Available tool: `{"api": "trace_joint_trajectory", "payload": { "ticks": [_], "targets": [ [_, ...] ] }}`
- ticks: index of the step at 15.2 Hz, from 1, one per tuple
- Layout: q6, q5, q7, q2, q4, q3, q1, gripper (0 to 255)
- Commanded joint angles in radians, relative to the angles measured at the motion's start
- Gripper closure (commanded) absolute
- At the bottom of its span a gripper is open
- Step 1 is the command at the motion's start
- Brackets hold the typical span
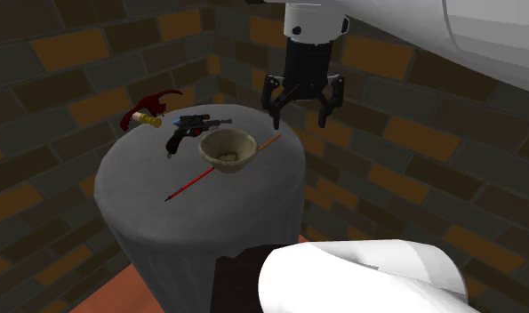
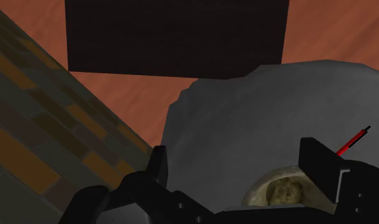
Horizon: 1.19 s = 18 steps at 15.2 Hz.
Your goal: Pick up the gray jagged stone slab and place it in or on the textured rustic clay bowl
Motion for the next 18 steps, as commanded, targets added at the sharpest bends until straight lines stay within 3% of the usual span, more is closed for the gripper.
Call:
{"api": "trace_joint_trajectory", "payload": {
  "ticks": [1, 9, 18],
  "targets": [
    [0.0, 0.0, 0.0, 0.0, 0.0, 0.0, 0.0, 0],
    [0.317, 0.067, 0.016, 0.194, -0.044, 0.063, 0.034, 0],
    [0.638, 0.105, 0.033, 0.49, 0.022, 0.132, 0.063, 0]
  ]
}}
